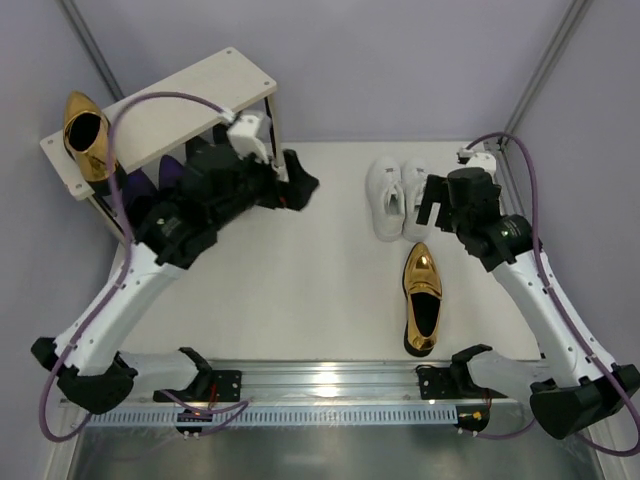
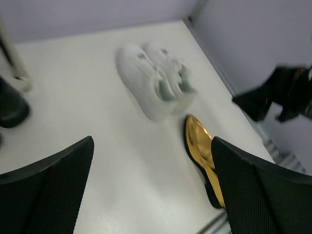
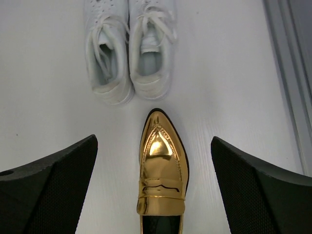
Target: Place and organize the shoes onto the shoe shelf
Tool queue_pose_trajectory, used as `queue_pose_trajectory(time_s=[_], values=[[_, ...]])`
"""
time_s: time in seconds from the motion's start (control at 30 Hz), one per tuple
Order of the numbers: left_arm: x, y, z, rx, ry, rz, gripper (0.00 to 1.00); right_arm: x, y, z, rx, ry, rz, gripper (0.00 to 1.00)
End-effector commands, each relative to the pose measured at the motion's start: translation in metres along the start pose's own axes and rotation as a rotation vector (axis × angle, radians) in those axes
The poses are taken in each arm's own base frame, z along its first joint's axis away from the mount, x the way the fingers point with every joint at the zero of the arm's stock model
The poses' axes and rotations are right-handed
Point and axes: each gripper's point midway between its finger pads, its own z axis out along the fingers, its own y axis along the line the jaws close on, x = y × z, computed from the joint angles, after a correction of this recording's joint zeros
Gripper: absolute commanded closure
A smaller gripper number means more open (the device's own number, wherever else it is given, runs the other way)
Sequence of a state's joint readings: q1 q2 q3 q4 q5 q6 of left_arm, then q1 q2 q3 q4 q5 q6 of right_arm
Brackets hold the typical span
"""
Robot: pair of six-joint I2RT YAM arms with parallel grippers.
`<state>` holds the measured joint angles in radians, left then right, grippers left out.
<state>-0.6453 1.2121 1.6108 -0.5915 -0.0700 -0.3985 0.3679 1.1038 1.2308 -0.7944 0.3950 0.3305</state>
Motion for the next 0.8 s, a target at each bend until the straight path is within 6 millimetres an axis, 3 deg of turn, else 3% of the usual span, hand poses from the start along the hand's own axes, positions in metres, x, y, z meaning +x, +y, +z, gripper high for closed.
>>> queue_pose_trajectory(time_s=[0.0, 0.03, 0.1, 0.13, 0.33, 0.5, 0.77], values=[[0.085, -0.056, 0.028, 0.13, 0.183, -0.043, 0.0, -0.005, -0.042, 0.002, 0.159, -0.001, 0.095, 0.02], [0.098, -0.066, 0.032, 0.147, 0.202, -0.068, 0.0, 0.019, -0.037, 0.012, 0.105, 0.095, 0.106, 0.02], [0.125, -0.076, 0.037, 0.157, 0.237, -0.073, 0.0, 0.051, -0.051, 0.023, 0.113, 0.207, 0.179, 0.02], [0.137, -0.086, 0.036, 0.171, 0.263, -0.066, 0.0, 0.08, -0.052, 0.03, 0.105, 0.285, 0.179, 0.02], [0.157, -0.091, 0.033, 0.153, 0.3, -0.075, 0.0, 0.155, -0.034, 0.037, -0.003, 0.503, 0.2, 0.02], [0.162, -0.079, 0.029, 0.114, 0.295, -0.083, 0.0, 0.188, -0.021, 0.031, -0.092, 0.603, 0.199, 0.02], [0.182, -0.072, 0.023, 0.098, 0.324, -0.107, 0.0, 0.212, -0.008, 0.027, -0.178, 0.7, 0.153, 0.02]])
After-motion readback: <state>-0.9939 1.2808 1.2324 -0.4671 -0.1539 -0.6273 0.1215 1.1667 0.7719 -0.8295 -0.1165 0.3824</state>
